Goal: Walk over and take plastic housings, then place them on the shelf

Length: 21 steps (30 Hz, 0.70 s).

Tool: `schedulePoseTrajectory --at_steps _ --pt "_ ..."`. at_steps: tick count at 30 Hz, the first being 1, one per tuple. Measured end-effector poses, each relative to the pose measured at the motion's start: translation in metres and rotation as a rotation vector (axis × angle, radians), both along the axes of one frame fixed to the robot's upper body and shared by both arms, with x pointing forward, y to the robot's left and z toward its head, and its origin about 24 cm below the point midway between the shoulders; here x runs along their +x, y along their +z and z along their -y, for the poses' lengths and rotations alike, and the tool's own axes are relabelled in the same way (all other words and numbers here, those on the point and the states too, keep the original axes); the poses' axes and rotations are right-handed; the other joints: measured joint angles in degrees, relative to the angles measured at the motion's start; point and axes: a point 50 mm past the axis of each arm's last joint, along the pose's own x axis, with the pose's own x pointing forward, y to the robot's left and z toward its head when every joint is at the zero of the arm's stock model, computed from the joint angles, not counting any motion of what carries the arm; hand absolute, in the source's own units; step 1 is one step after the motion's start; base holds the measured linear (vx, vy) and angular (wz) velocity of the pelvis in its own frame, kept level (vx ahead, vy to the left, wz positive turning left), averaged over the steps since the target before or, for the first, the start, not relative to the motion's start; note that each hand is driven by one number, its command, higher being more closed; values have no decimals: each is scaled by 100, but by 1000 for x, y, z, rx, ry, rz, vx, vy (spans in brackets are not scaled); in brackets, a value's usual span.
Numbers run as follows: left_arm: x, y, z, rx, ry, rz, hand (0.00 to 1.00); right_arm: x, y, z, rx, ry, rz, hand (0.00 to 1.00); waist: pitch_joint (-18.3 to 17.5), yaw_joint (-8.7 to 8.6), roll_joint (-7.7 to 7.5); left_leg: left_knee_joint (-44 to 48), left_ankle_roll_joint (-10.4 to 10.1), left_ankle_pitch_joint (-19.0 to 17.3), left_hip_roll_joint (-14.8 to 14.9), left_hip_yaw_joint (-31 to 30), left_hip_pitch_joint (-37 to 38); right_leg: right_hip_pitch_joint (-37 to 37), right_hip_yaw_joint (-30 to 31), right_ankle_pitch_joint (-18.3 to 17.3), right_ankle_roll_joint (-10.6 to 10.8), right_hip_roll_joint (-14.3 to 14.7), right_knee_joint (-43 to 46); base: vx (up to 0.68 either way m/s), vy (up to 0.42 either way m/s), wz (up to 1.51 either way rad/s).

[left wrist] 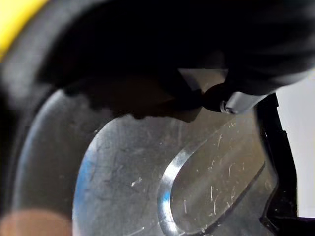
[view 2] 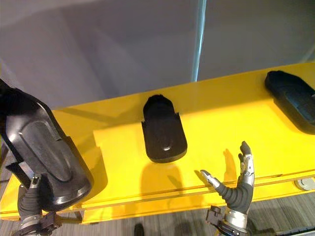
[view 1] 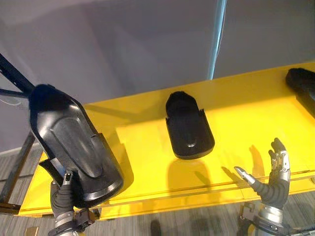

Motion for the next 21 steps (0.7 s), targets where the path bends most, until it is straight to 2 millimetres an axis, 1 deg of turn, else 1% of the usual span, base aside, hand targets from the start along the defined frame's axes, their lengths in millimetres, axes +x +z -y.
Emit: schedulePoseTrajectory --at_steps 4,7,9,11,12,14,17,18,21 --pt "6 -7 -3 1 -38 -42 100 -3 14 -3 -28 41 60 0 76 73 9 -55 2 45 -25 70 -32 -160 78 -41 6 -38 124 -8 7 -4" --pt "13 -8 -6 19 -71 -49 100 1 21 -4 -60 82 88 0 105 71 18 -76 10 64 -60 84 -52 -235 95 -86 10 -86 218 -8 5 1" --pt "18 -6 -9 41 -102 -50 100 2 24 -5 -71 111 95 0 114 66 24 -76 24 72 -107 92 -132 -355 109 -135 16 -145 325 -20 16 7" --pt "25 1 -12 83 -127 -46 100 1 33 -8 -102 151 127 0 210 68 42 -78 50 89 -137 106 -235 -486 127 -132 49 -181 407 -8 21 6" --pt "27 1 -13 93 -133 -50 100 1 35 -8 -109 159 131 0 237 68 41 -80 52 91 -151 116 -246 -511 140 -137 53 -196 429 0 0 0" --pt "34 3 -16 112 -155 -66 100 3 44 -12 -128 203 169 0 333 82 76 -87 58 93 -177 180 -256 -562 196 -143 61 -230 499 21 19 -5" --pt "41 8 -20 134 -177 -68 100 5 50 -13 -155 241 189 0 380 111 91 -87 64 95 -178 290 -275 -598 229 -146 62 -238 504 15 11 -4" --pt "43 8 -21 139 -182 -70 0 5 50 -13 -159 245 190 0 380 111 92 -87 64 95 -176 297 -282 -603 228 -148 61 -238 504 0 0 0" --pt "48 11 -28 144 -210 -85 0 5 51 -14 -177 267 184 0 382 114 92 -83 81 89 -165 428 -281 -603 236 -159 56 -239 504 0 0 0"
